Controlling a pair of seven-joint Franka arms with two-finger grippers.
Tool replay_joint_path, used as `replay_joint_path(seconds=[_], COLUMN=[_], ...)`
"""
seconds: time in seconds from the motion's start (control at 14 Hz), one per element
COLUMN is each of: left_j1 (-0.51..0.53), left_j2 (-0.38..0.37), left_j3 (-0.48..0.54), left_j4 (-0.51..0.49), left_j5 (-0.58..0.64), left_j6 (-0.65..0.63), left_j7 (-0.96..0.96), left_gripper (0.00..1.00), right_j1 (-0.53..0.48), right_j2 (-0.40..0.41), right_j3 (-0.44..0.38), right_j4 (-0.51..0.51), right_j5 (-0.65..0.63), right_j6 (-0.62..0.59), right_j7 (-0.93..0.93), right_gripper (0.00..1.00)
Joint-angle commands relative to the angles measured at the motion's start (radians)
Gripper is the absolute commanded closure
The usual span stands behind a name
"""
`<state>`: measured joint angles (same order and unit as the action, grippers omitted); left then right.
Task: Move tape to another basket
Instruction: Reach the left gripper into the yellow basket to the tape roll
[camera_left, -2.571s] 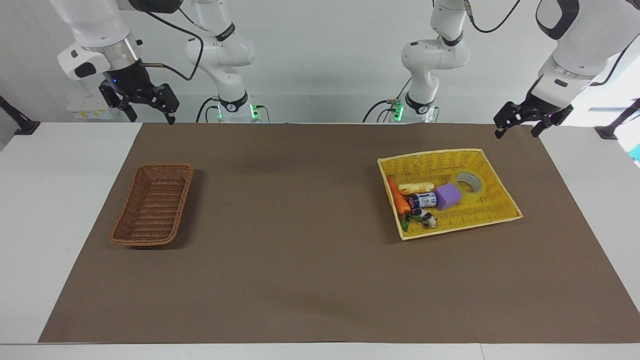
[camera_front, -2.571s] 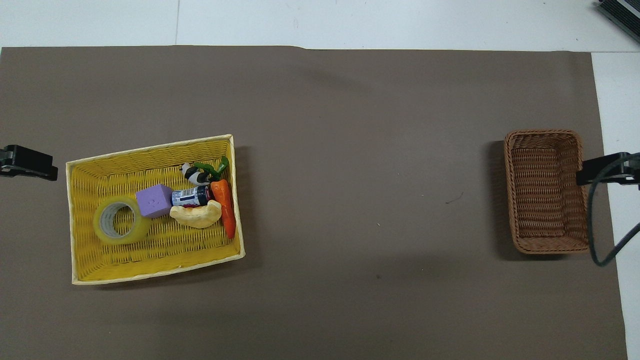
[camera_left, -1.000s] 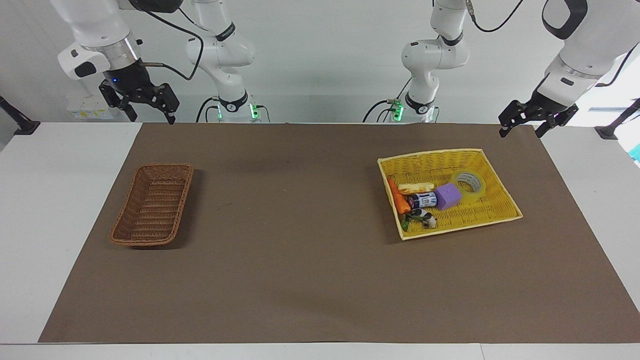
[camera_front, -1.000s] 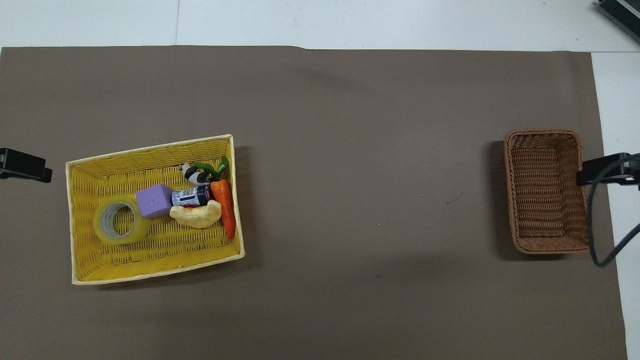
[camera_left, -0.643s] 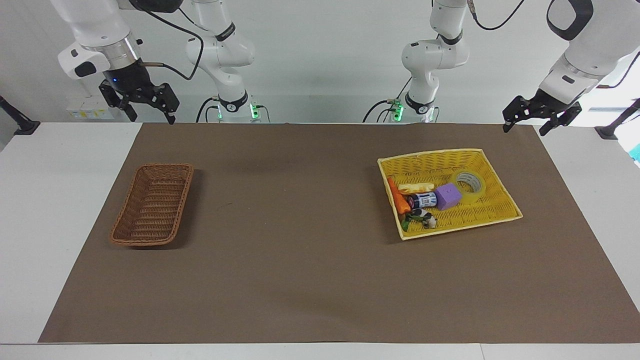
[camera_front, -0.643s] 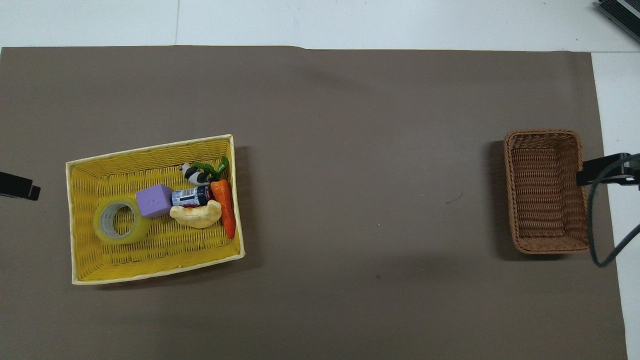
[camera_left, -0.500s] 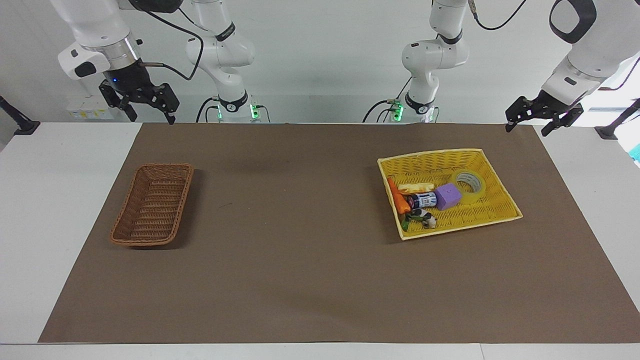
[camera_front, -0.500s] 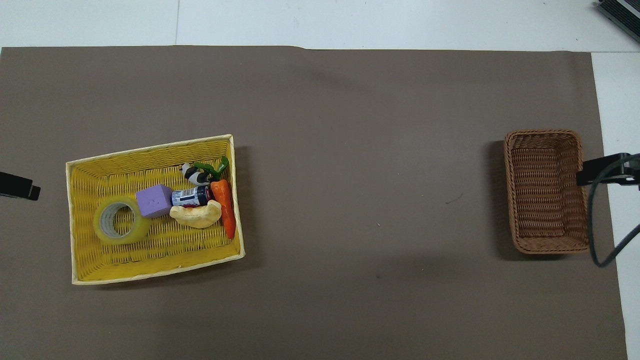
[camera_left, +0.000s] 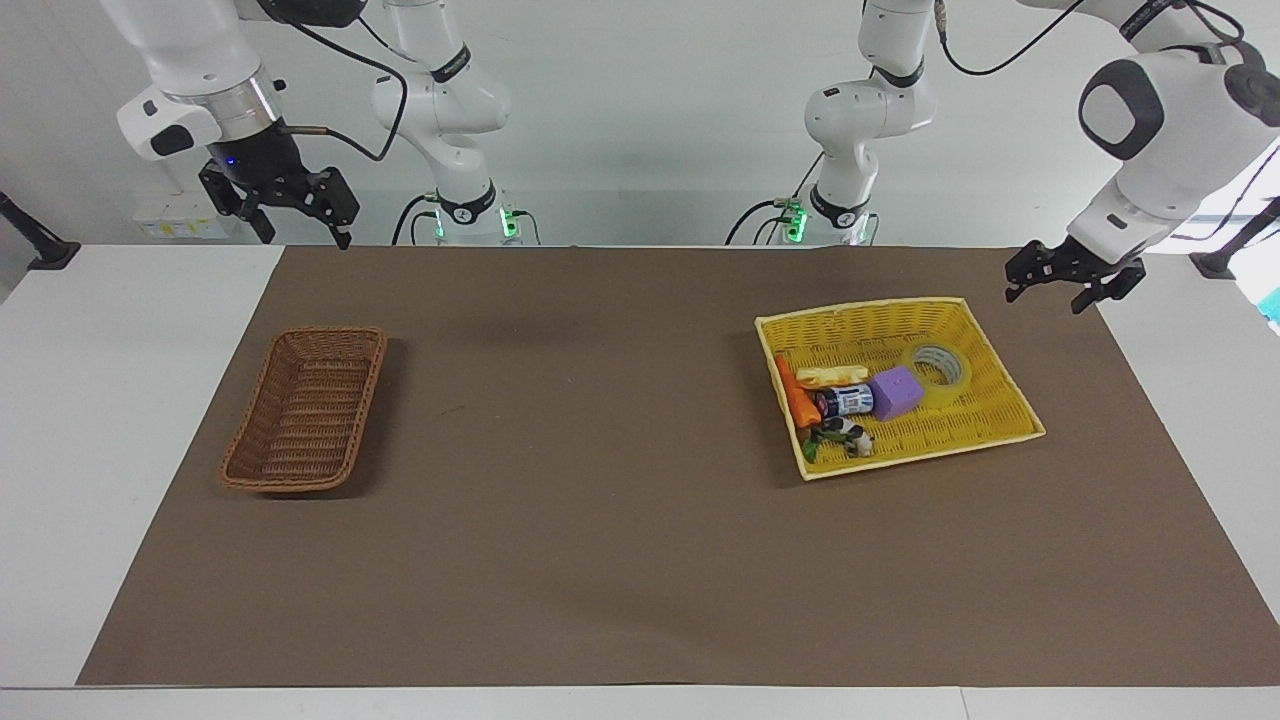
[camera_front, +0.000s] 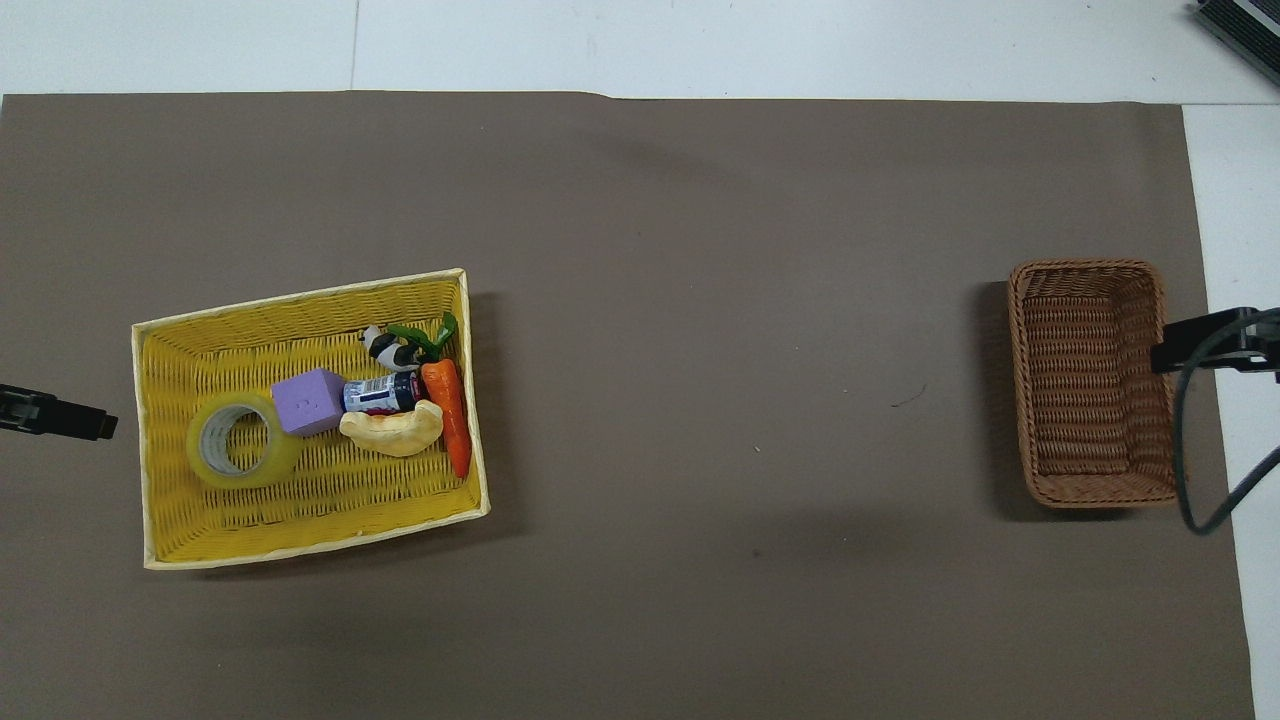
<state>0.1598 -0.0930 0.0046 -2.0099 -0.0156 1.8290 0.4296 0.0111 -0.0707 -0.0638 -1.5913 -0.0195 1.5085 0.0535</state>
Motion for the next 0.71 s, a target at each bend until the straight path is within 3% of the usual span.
replay_joint_path(seconds=[0.0,0.14,0.36,0.5,0.64], left_j1=[-0.034,-0.036,-0.052,-0.051,-0.052], left_j2=[-0.045,-0.03,0.062,0.067,0.072], left_j3=[0.003,0.003,0.003,0.003,0.003], left_j4=[-0.124,-0.168,-0.237,-0.291,-0.328], left_j5=[-0.01,-0.01,-0.01,-0.01,-0.01], left_j6=[0.093,0.154,0.312,0.361,0.384], left_j7=[-0.022,-0.02,-0.025,-0.025,-0.026], left_gripper=[0.0,0.0,0.0,0.0,0.13], right_j1=[-0.008,-0.01,-0.01,-0.008,-0.008], right_j2=[-0.023,-0.024,-0.024,-0.024,-0.024], right_j3=[0.001,0.001,0.001,0.001,0.001], right_j4=[-0.026,-0.026,-0.026,-0.026,-0.026], right_j5=[0.004,0.004,0.004,0.004,0.004], right_j6=[-0.001,-0.001,-0.001,-0.001,-0.001], right_j7=[-0.027,-0.027,-0.027,-0.027,-0.027], right_gripper=[0.0,0.0,0.0,0.0,0.0])
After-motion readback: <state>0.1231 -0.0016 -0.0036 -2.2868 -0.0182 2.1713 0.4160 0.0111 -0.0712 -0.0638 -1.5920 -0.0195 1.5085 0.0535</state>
